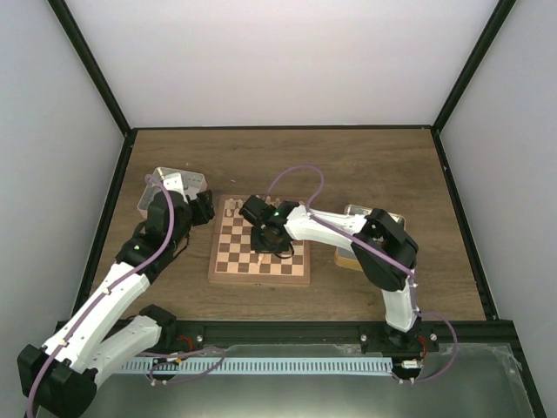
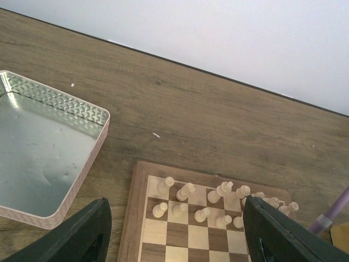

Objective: Set up the chess pieces on the board
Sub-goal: Pick up the chess piece from the chessboard.

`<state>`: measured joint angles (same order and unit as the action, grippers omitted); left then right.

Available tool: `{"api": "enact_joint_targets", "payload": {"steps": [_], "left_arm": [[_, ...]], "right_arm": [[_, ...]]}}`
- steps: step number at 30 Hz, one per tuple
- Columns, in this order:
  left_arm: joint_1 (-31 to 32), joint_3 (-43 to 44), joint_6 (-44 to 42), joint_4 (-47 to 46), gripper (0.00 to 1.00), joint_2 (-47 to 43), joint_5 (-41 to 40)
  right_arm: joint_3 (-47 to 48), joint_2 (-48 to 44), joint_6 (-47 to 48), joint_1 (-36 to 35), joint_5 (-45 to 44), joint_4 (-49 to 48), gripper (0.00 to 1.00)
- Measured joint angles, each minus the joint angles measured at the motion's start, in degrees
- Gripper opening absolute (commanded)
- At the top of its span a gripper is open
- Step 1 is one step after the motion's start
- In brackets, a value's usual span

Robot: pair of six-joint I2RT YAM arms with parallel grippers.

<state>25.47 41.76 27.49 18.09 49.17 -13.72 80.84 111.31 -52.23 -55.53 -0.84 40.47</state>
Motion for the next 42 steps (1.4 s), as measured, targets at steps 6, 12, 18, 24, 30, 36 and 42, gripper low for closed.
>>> {"api": "enact_joint_targets", "payload": {"steps": [6, 12, 18, 24, 30, 36, 42], "left_arm": [[0.0, 0.0, 0.0, 0.0, 0.68, 0.0, 0.2], [-0.1, 0.0, 0.0, 0.0, 0.68, 0.0, 0.3], [-0.1, 0.0, -0.3, -1.3, 0.69, -0.1, 2.8], [-0.1, -2.5, -0.5, -5.3, 0.72, -0.2, 11.1], [-0.2, -12.1, 1.3, -14.1, 0.72, -3.3, 23.1], [-0.2, -18.1, 3.7, -24.1, 0.72, -4.2, 35.2], [-0.2, -18.1, 7.6, -31.7, 0.64, 0.2, 42.5]], "right_arm": [[0.2, 0.7, -0.4, -0.1, -0.9, 0.3, 0.17], [1.4, 1.6, -0.1, -0.2, -2.3, 0.8, 0.11], [0.7, 1.2, -0.9, -0.2, -4.7, -1.9, 0.11], [-7.4, -7.1, -5.3, 1.2, -4.4, -11.8, 0.11], [-14.2, -16.3, -13.6, 6.5, 1.9, -24.9, 0.09], [-18.6, -19.2, -23.0, 10.1, 8.2, -35.5, 0.09], [-19.2, -21.0, -29.5, 10.1, 11.1, -41.8, 0.09]]}}
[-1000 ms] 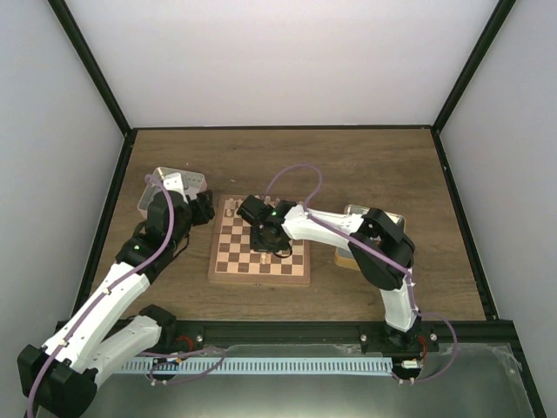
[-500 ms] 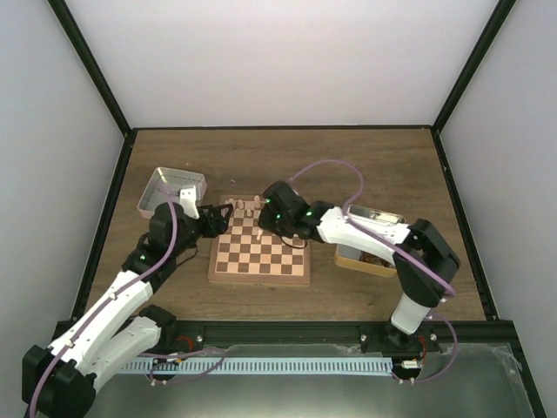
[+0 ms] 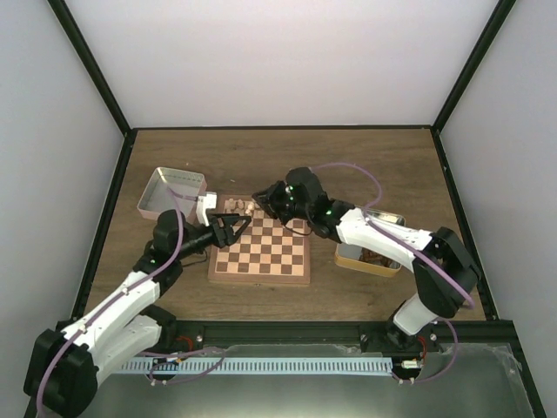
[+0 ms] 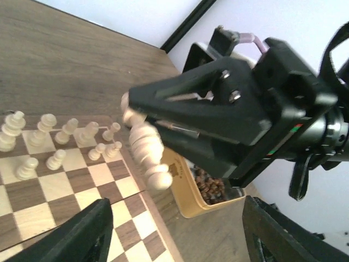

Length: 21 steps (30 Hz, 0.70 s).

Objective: Set up the chess pieces on the board
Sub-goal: Pick up the chess piece from the chessboard.

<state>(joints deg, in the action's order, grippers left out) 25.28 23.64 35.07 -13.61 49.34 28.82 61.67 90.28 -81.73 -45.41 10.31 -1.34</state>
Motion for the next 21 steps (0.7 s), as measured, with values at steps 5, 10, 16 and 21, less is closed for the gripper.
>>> {"api": "enact_joint_targets", "payload": {"steps": [5, 10, 16, 21], "left_arm": [[0.0, 0.0, 4.4, -3.7, 0.52, 3.5, 1.8], [0.0, 0.0, 7.6, -6.1, 0.54, 5.4, 2.1], [0.0, 0.6, 8.8, -7.4, 0.55, 5.3, 2.1], [0.0, 2.0, 8.3, -7.3, 0.36, 5.1, 1.9]], "right_arm": [[0.0, -2.3, -4.3, 0.0, 1.0, -4.0, 0.09], [-0.1, -2.8, -6.0, 0.0, 1.2, -5.2, 0.09], [-1.8, -2.9, -6.4, 0.0, 0.6, -4.9, 0.09], [-1.8, -2.9, -6.4, 0.0, 0.5, -4.7, 0.09]]}}
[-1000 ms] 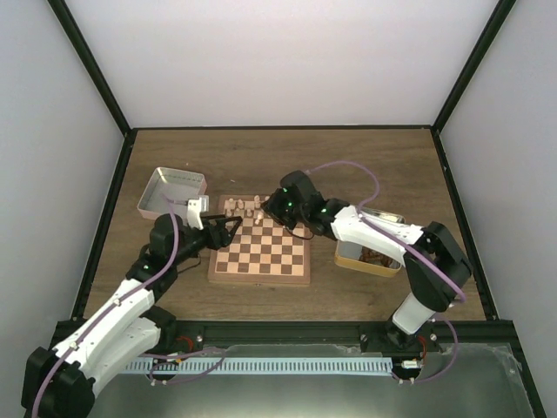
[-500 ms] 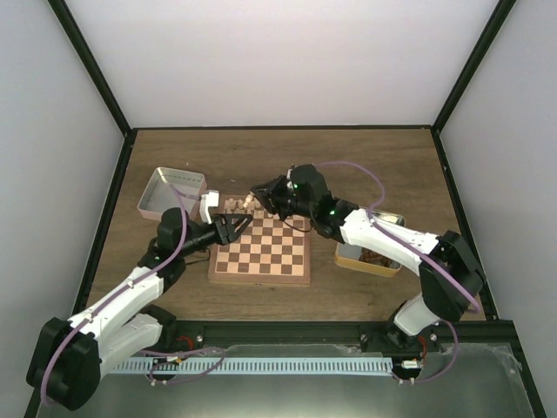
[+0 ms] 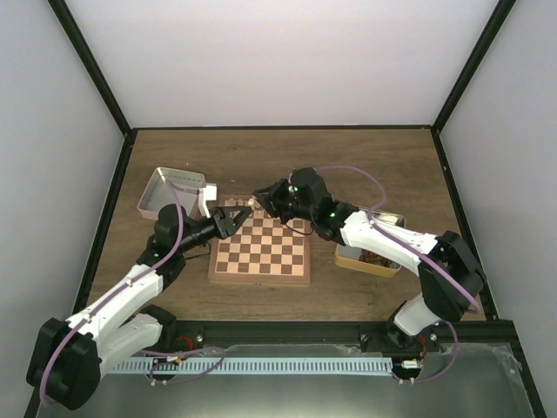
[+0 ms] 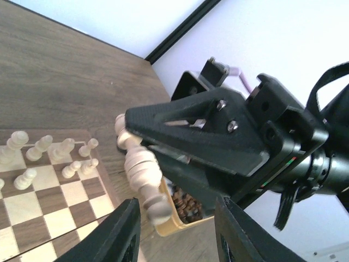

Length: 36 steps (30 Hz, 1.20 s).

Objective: Set up the chess pieces on the board
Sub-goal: Pick up the chess piece from the chessboard.

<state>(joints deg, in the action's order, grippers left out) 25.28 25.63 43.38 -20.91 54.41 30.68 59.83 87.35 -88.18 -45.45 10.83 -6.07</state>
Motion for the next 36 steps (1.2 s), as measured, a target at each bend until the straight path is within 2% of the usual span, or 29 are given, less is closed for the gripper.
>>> {"api": "enact_joint_targets", "payload": {"steps": [10, 12, 16, 23, 26, 30, 36], "left_arm": [[0.0, 1.4, -0.3, 1.1, 0.36, 0.9, -0.7], [0.0, 1.4, -0.3, 1.6, 0.31, 1.4, -1.0], [0.0, 1.5, -0.7, 3.0, 0.05, 2.3, -1.3], [0.1, 2.2, -2.3, 6.5, 0.04, 0.6, -4.3], [0.1, 4.8, -5.1, 11.4, 0.04, -0.1, -5.8], [0.1, 11.2, -12.2, 23.0, 0.04, 0.9, -7.4], [0.0, 26.0, -23.9, 44.3, 0.04, 11.5, -10.6]], "right_arm": [[0.0, 0.0, 0.0, 0.0, 0.8, -0.5, 0.09], [0.0, 0.0, 0.0, 0.0, 1.0, -0.5, 0.09], [0.0, 0.0, 0.0, 0.0, 1.1, -0.7, 0.09], [0.0, 0.0, 0.8, 0.0, 1.0, -0.5, 0.08], [0.0, 0.0, 2.9, 0.0, -0.5, 0.7, 0.09], [0.0, -0.6, 8.6, 0.0, -5.0, 4.0, 0.09], [-0.7, -4.6, 18.1, 0.0, -12.6, 10.1, 0.09]]}}
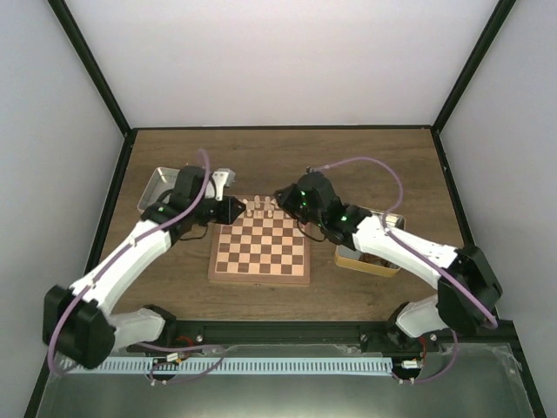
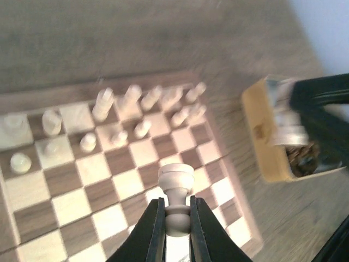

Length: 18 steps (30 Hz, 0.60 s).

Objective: Set up the chess pieces on the board
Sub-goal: Pick up the chess piece from the chessboard, then place the chess piece on the chessboard.

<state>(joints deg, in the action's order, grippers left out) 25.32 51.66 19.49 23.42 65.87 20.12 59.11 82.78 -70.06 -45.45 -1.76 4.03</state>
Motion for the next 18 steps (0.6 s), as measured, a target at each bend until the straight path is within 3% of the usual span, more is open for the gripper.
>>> {"api": "enact_joint_targets", "payload": {"steps": [3, 9, 18], "left_arm": [[0.0, 5.1, -4.2, 9.4, 0.04, 7.4, -0.6], [0.2, 6.6, -7.7, 22.4, 0.04, 16.8, -1.6], [2.9, 9.5, -8.3, 31.9, 0.11, 23.1, -7.3]], "right_arm": [[-3.1, -4.3, 3.1, 0.0, -4.1, 2.7, 0.1], [-10.9, -11.1, 5.4, 0.0, -9.6, 7.2, 0.11], [-15.1, -14.9, 6.6, 0.0, -12.8, 8.9, 0.12]]}}
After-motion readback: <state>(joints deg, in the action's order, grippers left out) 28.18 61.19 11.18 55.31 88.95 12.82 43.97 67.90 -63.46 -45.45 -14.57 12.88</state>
